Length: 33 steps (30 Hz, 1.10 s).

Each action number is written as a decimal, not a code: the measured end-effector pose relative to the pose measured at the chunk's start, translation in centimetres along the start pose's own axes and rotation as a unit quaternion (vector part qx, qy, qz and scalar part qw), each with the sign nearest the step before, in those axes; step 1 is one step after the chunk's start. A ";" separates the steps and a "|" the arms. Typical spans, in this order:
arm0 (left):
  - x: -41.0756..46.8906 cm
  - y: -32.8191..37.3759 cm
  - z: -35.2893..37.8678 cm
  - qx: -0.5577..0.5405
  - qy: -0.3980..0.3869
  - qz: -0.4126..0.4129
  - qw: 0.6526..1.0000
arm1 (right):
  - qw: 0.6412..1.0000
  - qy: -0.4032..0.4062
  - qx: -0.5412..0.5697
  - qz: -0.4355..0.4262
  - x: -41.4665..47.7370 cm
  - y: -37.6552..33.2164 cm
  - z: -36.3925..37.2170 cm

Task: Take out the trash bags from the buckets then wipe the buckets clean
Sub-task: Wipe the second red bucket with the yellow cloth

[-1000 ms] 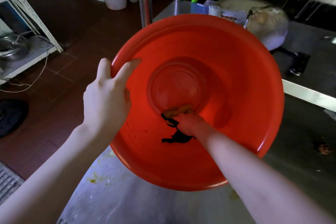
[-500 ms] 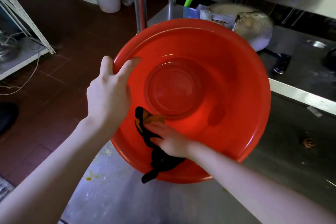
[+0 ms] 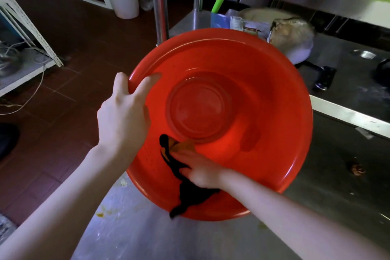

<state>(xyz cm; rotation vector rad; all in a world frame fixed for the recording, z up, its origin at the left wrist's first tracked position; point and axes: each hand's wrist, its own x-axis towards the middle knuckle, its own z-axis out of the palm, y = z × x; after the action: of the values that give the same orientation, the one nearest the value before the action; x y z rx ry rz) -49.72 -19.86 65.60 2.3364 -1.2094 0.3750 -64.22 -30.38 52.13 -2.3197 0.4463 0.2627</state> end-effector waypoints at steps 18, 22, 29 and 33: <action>0.6 -1.6 0.1 -0.016 -0.005 -0.010 1.000 | 0.824 -0.091 -0.448 0.334 5.5 6.9 -4.3; 0.2 -2.1 0.1 -0.023 -0.005 -0.016 1.000 | 0.801 -0.039 -0.490 0.341 5.4 6.9 -6.9; 0.5 -2.9 0.3 -0.040 -0.004 -0.027 0.999 | 0.894 0.183 -0.369 0.176 8.2 8.6 -12.4; 0.8 -3.4 0.5 -0.043 -0.009 -0.035 0.998 | 0.898 0.130 -0.418 0.042 11.6 9.0 -14.2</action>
<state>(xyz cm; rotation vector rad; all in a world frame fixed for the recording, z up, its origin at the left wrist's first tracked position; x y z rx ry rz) -46.43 -19.00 64.58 2.3042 -1.1264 0.2739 -56.34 -49.19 52.66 -3.2089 0.6591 0.2070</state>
